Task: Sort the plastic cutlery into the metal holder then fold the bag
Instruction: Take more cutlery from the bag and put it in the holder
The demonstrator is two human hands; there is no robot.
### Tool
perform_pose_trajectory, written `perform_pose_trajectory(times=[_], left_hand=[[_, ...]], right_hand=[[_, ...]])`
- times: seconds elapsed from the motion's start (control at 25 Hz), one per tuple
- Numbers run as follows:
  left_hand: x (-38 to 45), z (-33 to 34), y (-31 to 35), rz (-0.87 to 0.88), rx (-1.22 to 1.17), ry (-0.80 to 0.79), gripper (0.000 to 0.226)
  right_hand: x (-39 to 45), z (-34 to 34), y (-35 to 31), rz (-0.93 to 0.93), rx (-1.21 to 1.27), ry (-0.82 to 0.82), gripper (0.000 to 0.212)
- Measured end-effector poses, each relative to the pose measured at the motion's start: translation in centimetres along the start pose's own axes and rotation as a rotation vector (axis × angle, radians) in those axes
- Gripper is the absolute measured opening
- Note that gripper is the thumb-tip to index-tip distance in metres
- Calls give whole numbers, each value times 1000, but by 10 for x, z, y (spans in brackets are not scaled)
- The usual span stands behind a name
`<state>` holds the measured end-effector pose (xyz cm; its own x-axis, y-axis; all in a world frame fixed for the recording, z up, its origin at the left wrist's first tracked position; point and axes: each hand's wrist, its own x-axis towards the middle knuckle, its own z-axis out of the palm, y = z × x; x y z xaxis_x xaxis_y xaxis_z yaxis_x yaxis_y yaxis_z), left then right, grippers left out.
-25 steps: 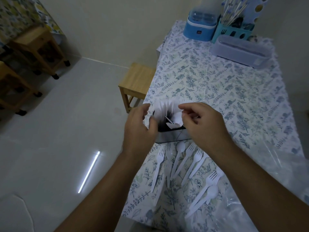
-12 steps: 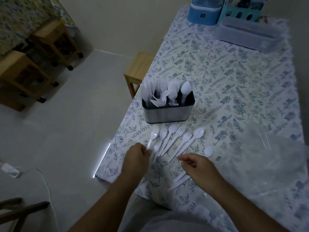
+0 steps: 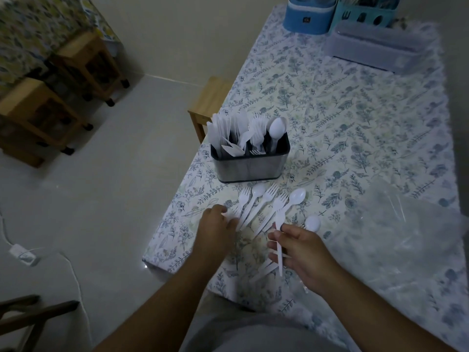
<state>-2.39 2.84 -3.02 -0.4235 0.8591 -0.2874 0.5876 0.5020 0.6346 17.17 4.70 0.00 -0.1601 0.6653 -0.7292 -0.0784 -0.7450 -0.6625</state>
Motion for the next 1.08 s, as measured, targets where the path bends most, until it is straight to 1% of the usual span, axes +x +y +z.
perform_pose_trajectory(times=[0.08, 0.16, 0.24, 0.28, 0.36, 0.44, 0.48, 0.56, 0.6, 0.68, 0.72, 0.8, 0.84, 0.88, 0.92, 0.96, 1.0, 1.04, 1.08], left_hand=[[17, 2, -8, -13, 37, -29, 20], [22, -1, -3, -23, 26, -38, 13], [18, -9, 9, -57, -119, -17, 10], [14, -11, 16, -74, -224, -15, 12], [3, -10, 32, -129, -448, -70, 16], [-10, -8, 47, -211, -665, -153, 16], [-14, -5, 51, -241, -734, -176, 15], [-17, -1, 51, -253, -786, -189, 13], [-18, 0, 50, -244, -789, -202, 12], [-19, -1, 47, -202, -766, -265, 15], [-19, -3, 46, -179, -745, -310, 17], [-19, -6, 44, -102, -681, -404, 16], [-16, -8, 43, -40, -596, -406, 16], [-9, -9, 40, 16, -478, -339, 15], [3, -10, 36, 30, -356, -220, 11], [18, -12, 30, -12, -284, -94, 9], [32, -14, 26, -84, -244, -7, 15], [46, -13, 21, -144, -214, 33, 21], [56, -9, 19, -157, -177, 28, 23]], right_hand=[[0, -3, 2, 41, -17, -5, 11], [1, -2, 4, 65, -32, -2, 21], [1, 4, 4, 45, -43, 19, 24], [1, 8, 3, 13, -61, 36, 24], [3, 18, 1, -77, -142, 84, 24], [6, 25, 2, -150, -207, 112, 27], [7, 26, 2, -165, -215, 124, 30], [7, 26, 4, -171, -217, 122, 33], [6, 25, 5, -168, -212, 110, 28], [5, 22, 6, -168, -198, 95, 9], [5, 21, 7, -171, -206, 95, 7], [9, 17, 12, -180, -301, 100, 13], [11, 15, 14, -186, -362, 99, 16], [12, 14, 16, -186, -413, 91, 18], [12, 13, 18, -176, -450, 80, 20], [12, 11, 20, -160, -461, 70, 22], [11, 10, 20, -142, -446, 65, 22], [11, 9, 20, -120, -405, 66, 20], [10, 8, 20, -98, -358, 69, 17]])
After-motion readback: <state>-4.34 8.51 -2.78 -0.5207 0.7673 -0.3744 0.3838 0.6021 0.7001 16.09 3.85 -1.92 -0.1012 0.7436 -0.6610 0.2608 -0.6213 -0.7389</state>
